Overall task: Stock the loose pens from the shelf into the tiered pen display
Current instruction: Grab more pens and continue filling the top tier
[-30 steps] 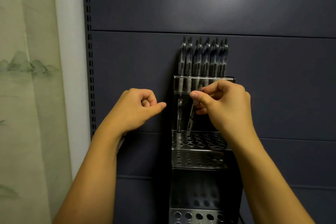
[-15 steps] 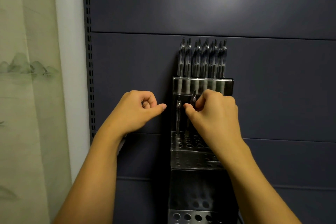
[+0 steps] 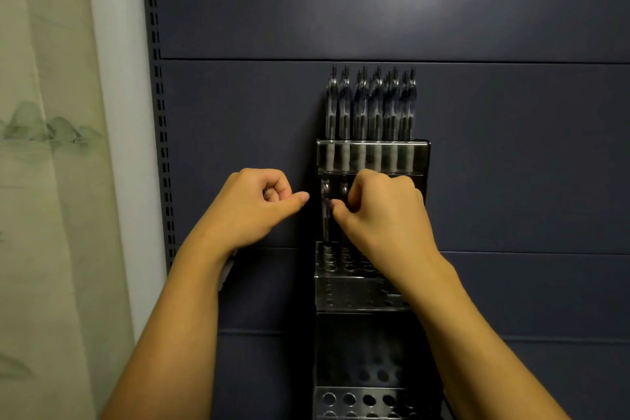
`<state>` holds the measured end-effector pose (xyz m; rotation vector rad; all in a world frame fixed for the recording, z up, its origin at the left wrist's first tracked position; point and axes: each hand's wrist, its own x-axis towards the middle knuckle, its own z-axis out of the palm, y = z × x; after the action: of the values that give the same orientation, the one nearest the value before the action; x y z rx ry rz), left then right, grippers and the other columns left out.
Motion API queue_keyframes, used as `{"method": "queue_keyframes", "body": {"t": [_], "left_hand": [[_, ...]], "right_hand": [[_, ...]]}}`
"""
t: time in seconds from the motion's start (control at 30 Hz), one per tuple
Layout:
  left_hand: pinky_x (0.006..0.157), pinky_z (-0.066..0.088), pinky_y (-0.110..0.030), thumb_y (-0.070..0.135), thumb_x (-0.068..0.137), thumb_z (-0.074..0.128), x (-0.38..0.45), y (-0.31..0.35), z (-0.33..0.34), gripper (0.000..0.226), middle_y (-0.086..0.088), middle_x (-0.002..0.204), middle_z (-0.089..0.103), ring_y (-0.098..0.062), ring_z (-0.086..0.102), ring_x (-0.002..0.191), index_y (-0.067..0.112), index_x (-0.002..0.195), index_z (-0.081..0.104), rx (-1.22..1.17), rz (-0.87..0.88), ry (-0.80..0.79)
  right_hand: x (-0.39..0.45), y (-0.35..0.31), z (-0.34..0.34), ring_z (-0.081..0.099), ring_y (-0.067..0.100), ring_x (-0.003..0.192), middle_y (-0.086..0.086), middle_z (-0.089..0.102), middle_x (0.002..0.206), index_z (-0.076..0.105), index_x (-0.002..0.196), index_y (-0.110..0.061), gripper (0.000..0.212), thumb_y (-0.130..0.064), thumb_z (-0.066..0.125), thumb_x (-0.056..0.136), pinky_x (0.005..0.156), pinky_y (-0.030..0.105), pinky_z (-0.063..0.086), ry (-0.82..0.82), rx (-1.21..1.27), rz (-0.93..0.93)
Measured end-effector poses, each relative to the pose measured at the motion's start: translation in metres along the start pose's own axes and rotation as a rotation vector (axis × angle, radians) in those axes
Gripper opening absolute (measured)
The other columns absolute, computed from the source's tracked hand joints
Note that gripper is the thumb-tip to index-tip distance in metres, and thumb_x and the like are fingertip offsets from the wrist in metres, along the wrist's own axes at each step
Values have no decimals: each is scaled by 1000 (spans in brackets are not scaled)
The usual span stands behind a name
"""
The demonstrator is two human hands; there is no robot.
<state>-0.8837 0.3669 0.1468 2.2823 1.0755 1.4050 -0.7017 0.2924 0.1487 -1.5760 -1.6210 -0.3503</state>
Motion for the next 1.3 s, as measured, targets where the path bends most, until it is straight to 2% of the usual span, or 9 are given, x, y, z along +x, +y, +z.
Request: {"method": "queue_keyframes", "body": {"t": [0.2,0.37,0.53,0.6,0.7,0.83,0.9,1.03,1.3], "left_hand": [[51,36,-20,35,88,76,0,1,0,35,6,50,41,-8,37,50,15,65,58,-15,-10,-7],[53,37,-26,35,87,76,-2,5,-3,36,6,50,41,-10,37,49,14,66,57,-66,-13,-22],[51,36,-24,31,87,78,-8,19,-12,35,3,51,41,-11,37,50,11,68,56,-174,49,-48],[49,35,-21,28,86,78,-11,27,-13,34,3,50,42,-10,37,48,10,69,56,-201,97,-75],[45,34,-20,23,88,77,-14,40,-9,31,3,49,43,-10,37,44,5,72,57,-266,158,-88],[40,25,-21,14,93,69,-12,51,2,31,0,45,34,-14,27,35,2,71,50,-560,136,59],[39,23,-21,11,95,66,-11,55,5,33,-2,44,30,-15,23,33,5,69,48,-662,119,142],[39,23,-24,12,97,65,-12,63,8,37,-6,42,29,-17,23,32,10,65,46,-739,101,266],[39,24,-27,14,96,66,-15,67,2,34,-5,45,31,-20,25,37,8,68,48,-759,108,325]], "right_hand": [[1,1,-4,61,29,91,6,64,89,59,82,-16,31,-45,69,91,69,33,45,-50,-23,86],[0,1,-14,65,21,94,1,67,88,68,83,-20,27,-45,79,84,73,32,54,-185,-2,133],[-4,7,-46,66,3,75,-10,69,71,69,80,-26,20,-42,81,82,68,22,53,56,210,1],[-6,3,-51,69,6,69,-9,72,68,73,77,-26,14,-34,82,83,68,31,58,79,438,-85],[-9,-1,-51,70,11,66,-5,73,70,77,76,-25,12,-35,82,80,69,45,62,-90,566,-151],[-11,-7,-49,69,3,65,-8,74,69,80,78,-25,11,-35,84,80,71,32,62,-316,490,-143],[-14,-14,-42,69,2,64,-9,74,68,81,79,-25,13,-37,86,78,70,27,61,-348,475,-141],[-20,-28,-25,75,15,67,-1,76,70,81,84,-18,19,-34,89,76,71,38,64,-384,606,-98],[-22,-37,-15,75,29,69,12,76,73,79,85,-7,13,-18,85,82,71,45,65,-425,787,-1]]}}
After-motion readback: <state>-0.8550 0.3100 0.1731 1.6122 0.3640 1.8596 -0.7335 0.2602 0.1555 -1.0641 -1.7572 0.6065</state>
